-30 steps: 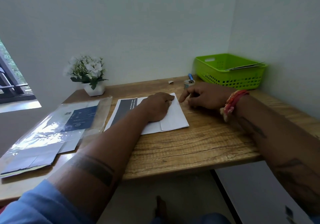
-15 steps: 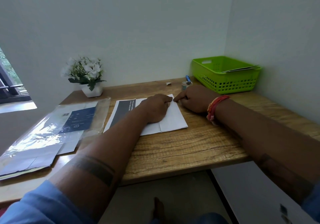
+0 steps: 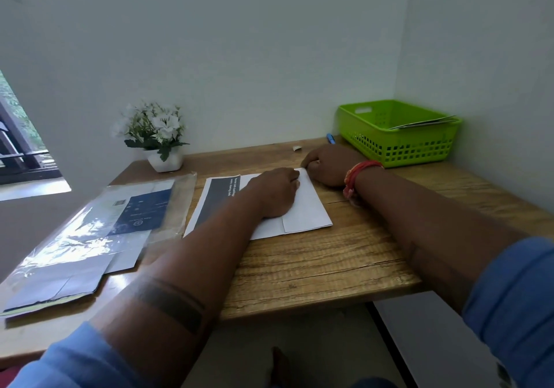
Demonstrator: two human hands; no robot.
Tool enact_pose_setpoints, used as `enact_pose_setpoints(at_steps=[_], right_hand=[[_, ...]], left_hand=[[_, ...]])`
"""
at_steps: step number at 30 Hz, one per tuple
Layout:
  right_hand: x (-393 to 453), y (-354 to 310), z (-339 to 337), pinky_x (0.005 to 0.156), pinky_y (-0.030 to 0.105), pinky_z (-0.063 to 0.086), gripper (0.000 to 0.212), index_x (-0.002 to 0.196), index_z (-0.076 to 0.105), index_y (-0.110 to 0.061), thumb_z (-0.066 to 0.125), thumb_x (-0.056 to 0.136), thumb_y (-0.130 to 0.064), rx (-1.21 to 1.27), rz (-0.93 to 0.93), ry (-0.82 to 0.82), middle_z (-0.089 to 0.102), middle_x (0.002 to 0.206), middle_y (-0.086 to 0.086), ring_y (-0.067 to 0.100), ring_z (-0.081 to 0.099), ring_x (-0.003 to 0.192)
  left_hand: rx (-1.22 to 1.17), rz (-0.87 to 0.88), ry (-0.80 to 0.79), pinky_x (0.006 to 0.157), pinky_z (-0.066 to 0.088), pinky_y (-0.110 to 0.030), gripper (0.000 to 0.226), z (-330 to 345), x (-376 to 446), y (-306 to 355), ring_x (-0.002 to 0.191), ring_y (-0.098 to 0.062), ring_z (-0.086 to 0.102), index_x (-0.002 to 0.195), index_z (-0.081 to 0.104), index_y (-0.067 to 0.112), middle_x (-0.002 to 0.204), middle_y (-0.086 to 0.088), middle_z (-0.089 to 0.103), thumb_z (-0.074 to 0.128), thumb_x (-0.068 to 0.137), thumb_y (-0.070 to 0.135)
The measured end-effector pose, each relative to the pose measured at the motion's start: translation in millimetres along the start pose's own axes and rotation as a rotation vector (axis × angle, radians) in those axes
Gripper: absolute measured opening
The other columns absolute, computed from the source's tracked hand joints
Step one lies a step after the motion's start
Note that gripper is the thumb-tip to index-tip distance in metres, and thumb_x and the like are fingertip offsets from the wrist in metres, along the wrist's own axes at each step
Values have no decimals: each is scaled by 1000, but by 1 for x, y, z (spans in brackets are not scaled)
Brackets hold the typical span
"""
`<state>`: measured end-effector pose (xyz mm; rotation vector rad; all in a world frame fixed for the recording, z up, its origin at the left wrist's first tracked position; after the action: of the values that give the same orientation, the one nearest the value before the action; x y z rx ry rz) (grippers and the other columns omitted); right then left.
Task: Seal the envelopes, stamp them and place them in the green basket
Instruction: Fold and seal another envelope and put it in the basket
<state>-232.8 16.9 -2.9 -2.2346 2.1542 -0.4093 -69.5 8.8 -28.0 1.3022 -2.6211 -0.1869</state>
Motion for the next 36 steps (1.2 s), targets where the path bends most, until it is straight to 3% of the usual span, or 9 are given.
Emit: enact_pose_setpoints(at_steps=[6, 11, 14, 19, 23, 27, 31, 36], right_hand=[[13, 0, 7, 73, 24, 36, 25, 104, 71, -22, 57, 94, -41, 20, -3, 84, 66, 107, -4, 10, 53, 87], [27, 0, 11, 67, 29, 43, 26, 95, 71, -12, 58, 89, -34, 72, 28, 77, 70, 97, 3, 17, 62, 87], [29, 1, 12, 58, 24, 37, 27, 94, 71, -9, 58, 92, -32, 81, 7, 90, 70, 96, 5, 17, 61, 83], [26, 0, 9, 74, 24, 36, 23, 102, 73, -16, 60, 95, -33, 56, -22, 89, 68, 106, -1, 15, 60, 95], [32, 0, 12, 74, 26, 37, 18, 96, 72, -16, 61, 95, -30, 48, -7, 83, 69, 104, 0, 13, 57, 88], [34, 0, 17, 83, 31, 43, 16, 93, 67, -15, 56, 97, -27, 6, -21, 59, 67, 108, 4, 20, 60, 100], [34, 1, 18, 84, 34, 45, 16, 100, 62, -14, 53, 98, -25, 48, -5, 79, 65, 109, 5, 21, 59, 98], [25, -3, 13, 70, 28, 37, 18, 107, 56, -20, 58, 96, -35, 280, 7, 166, 62, 96, -2, 17, 59, 88]], left_hand=[[-12, -1, 22, 112, 37, -45, 44, 2, 5, -3, 135, -26, 46, 146, 47, 20, 149, -6, 50, 35, 106, 33], [-27, -13, 30, 116, 33, -44, 49, 2, 8, -6, 140, -26, 41, 151, 40, 20, 154, -6, 44, 38, 105, 35], [-37, -5, 53, 118, 30, -40, 51, -1, 6, -6, 144, -24, 37, 153, 38, 18, 157, -5, 39, 42, 105, 35], [-11, 0, 63, 113, 33, -37, 49, -1, 7, -6, 139, -26, 42, 148, 44, 14, 152, -9, 45, 43, 104, 35], [-6, -12, 66, 111, 37, -37, 46, -1, 5, -4, 134, -26, 46, 143, 50, 11, 147, -10, 50, 44, 104, 35], [-20, -17, 70, 109, 37, -37, 44, -2, 3, -3, 132, -26, 48, 140, 54, 12, 146, -9, 52, 45, 104, 36], [-17, -27, 63, 109, 38, -38, 45, -1, 4, -3, 132, -27, 48, 141, 53, 13, 146, -9, 51, 44, 104, 36], [-34, -30, 48, 108, 42, -43, 45, 0, 4, -3, 128, -27, 51, 141, 54, 14, 144, -10, 53, 43, 104, 39]])
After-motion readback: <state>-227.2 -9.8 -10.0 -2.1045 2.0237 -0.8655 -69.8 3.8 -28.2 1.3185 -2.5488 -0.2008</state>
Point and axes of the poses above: each hand's wrist, its own x-axis towards the middle knuckle, its own z-axis out of the palm, y = z × x, the point moved 2 cm from there along x, towards the middle knuckle
